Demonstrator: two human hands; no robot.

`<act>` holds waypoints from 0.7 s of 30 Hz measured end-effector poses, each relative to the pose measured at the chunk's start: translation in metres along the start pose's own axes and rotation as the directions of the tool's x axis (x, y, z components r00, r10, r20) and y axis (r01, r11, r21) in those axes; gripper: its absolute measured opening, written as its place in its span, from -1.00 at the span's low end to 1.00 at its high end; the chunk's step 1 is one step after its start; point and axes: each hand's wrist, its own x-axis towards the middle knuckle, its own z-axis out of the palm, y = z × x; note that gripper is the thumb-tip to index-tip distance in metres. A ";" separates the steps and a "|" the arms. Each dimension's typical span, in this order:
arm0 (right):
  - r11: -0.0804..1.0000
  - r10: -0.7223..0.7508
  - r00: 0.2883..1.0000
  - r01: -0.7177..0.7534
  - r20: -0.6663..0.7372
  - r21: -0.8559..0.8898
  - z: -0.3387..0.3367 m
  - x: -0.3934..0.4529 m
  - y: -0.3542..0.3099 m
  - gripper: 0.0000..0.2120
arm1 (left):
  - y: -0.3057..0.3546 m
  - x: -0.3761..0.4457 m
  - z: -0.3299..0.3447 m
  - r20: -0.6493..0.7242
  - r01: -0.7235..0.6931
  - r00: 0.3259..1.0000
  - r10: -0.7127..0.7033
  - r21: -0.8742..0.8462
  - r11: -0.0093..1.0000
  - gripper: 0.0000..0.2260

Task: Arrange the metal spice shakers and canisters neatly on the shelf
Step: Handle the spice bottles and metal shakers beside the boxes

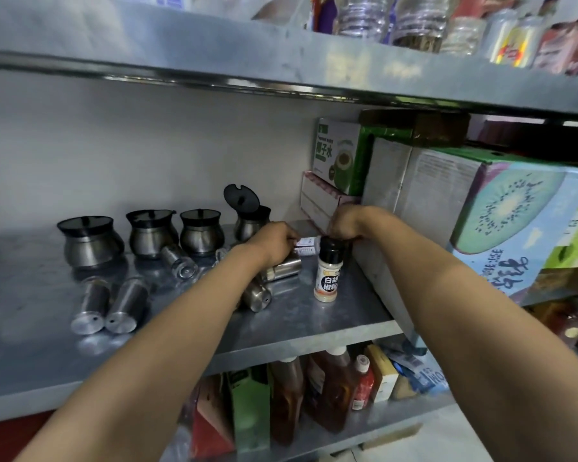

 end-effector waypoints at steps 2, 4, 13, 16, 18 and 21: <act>0.999 -0.046 0.996 0.044 -0.073 -0.017 -0.008 -0.003 -0.004 -0.73 | -0.003 -0.005 -0.003 -0.011 -0.015 1.000 0.015 -0.012 1.000 -0.76; 0.995 -0.089 0.987 0.094 -0.136 0.031 -0.014 -0.006 -0.010 -0.53 | -0.005 -0.012 -0.004 -0.026 -0.041 0.999 0.039 -0.054 0.998 -0.75; 0.970 -0.186 0.954 0.216 -0.236 0.109 -0.010 -0.021 -0.046 -0.65 | -0.003 -0.036 -0.004 -0.119 0.033 0.991 -0.064 -0.246 0.969 -0.79; 0.959 -0.190 0.960 0.227 -0.208 0.171 -0.008 -0.022 -0.056 -0.62 | -0.004 -0.043 -0.007 -0.185 0.025 0.980 -0.078 -0.272 0.962 -0.79; 0.969 -0.185 0.965 0.211 -0.188 0.131 -0.009 -0.022 -0.060 -0.61 | -0.004 -0.046 -0.006 -0.196 0.023 0.978 -0.078 -0.271 0.962 -0.80; 0.973 -0.187 0.964 0.208 -0.189 0.097 -0.011 -0.021 -0.061 -0.62 | -0.004 -0.049 -0.005 -0.197 0.028 0.976 -0.090 -0.297 0.955 -0.80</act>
